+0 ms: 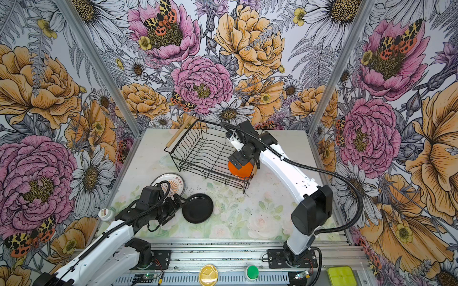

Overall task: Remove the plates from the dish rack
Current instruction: 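Lay the black plate down with the left gripper while the right returns to the rack, then lower the right gripper onto the orange plate's rim in the rack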

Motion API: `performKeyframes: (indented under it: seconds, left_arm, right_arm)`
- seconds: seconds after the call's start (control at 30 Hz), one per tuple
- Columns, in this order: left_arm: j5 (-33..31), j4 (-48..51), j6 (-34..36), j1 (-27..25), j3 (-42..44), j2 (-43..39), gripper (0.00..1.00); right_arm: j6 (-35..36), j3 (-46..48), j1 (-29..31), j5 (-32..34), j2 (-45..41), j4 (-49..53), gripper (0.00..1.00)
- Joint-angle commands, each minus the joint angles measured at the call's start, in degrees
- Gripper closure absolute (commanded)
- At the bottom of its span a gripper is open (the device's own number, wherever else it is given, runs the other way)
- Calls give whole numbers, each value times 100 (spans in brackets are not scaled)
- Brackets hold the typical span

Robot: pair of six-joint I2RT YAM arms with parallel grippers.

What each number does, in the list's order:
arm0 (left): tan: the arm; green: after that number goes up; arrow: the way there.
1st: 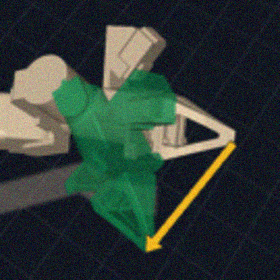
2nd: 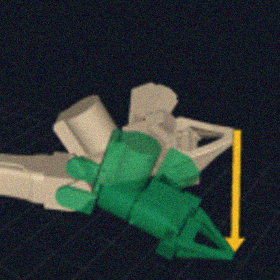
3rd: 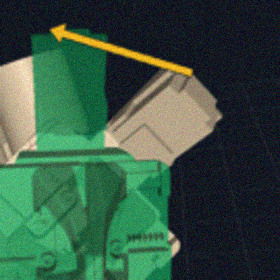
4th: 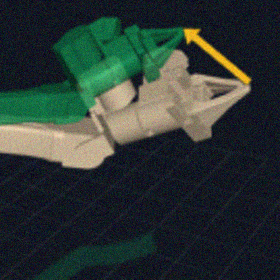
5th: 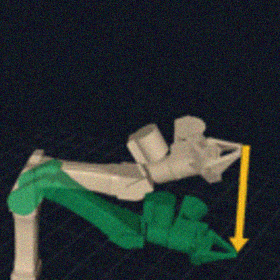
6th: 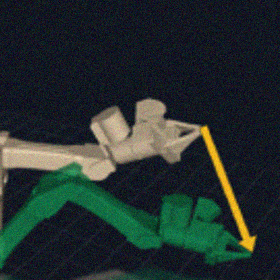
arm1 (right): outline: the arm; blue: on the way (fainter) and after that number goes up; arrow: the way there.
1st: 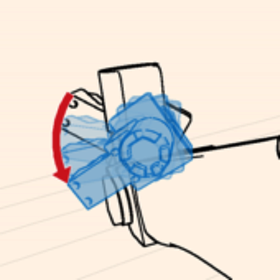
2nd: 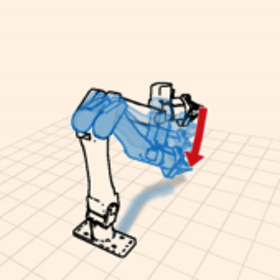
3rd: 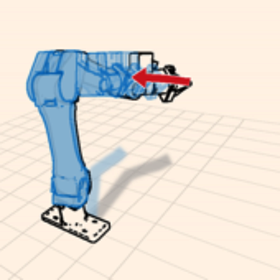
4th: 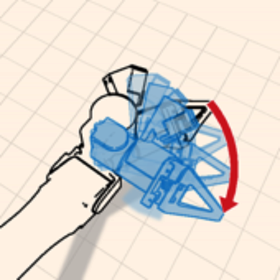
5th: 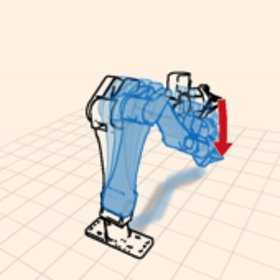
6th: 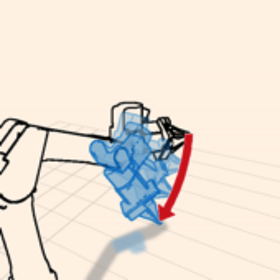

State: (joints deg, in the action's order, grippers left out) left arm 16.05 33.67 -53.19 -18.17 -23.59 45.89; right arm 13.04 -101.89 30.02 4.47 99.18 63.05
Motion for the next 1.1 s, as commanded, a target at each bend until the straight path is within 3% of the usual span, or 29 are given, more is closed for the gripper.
performKeyframes:
  seconds: [0.0, 0.4, 0.7, 1.07]
  left_arm:
    - [-48, 164, 134, 43, -202, -100, 1]
    - [-49, 272, 376, 44, -614, -76, 1]
    - [-49, 272, 432, 42, -711, -14, 1]
    - [-59, 266, 450, 43, -804, -41, 1]
  right_arm:
    - [361, -493, -35, 54, 228, 390, 1]
    - [430, -508, -71, -72, 826, 535, 10]
    - [462, -539, -205, -170, 1119, 516, 26]
    - [489, -502, -356, -244, 1409, 386, 39]
